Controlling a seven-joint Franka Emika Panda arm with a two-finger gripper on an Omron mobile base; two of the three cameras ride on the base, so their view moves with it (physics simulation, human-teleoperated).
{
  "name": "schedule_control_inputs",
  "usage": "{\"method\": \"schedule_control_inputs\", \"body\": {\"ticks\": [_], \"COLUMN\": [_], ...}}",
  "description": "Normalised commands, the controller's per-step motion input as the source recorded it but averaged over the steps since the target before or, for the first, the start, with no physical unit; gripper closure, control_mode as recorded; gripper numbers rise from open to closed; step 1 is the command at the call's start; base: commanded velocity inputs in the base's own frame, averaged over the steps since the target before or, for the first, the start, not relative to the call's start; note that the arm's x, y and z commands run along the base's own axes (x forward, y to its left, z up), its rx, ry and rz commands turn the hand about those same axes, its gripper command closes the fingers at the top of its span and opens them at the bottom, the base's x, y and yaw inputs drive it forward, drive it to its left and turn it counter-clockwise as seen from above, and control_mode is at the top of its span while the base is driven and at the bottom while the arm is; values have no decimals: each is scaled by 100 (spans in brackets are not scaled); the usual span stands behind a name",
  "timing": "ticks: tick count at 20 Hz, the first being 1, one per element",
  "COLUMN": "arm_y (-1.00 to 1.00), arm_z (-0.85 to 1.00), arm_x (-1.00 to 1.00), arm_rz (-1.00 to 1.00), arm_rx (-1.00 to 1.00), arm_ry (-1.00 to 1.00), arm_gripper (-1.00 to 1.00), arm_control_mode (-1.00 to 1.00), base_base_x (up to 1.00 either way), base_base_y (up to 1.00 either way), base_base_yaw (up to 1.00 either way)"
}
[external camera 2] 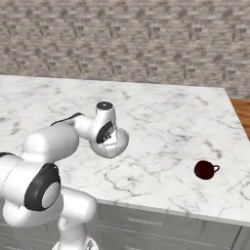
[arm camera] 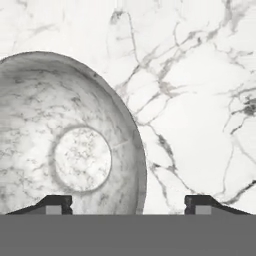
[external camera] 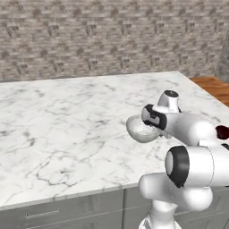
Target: Clear the mugs and bowl far away from the sink.
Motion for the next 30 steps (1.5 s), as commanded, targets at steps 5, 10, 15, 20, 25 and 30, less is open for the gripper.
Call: {"method": "schedule_control_inputs", "body": {"ticks": [5, 10, 15, 20, 25, 30], "arm_y": [0, 3, 1, 0, 3, 4], "arm_z": [78, 93, 85, 85, 51, 24], "arm_x": [-31, -90, -99, -96, -47, -5], "arm_rz": [0, 5, 9, 7, 19, 38], "arm_rx": [0, 0, -1, -1, -20, -25], "arm_ry": [-13, -18, -9, -2, -1, 0], "arm_gripper": [-100, -100, -100, -100, -100, -100], "arm_control_mode": [-100, -100, -100, -100, -100, -100], "base_base_x": [0, 0, 0, 0, 0, 0], "base_base_y": [0, 0, 0, 0, 0, 0], "base_base_yaw": [0, 0, 0, 0, 0, 0]}}
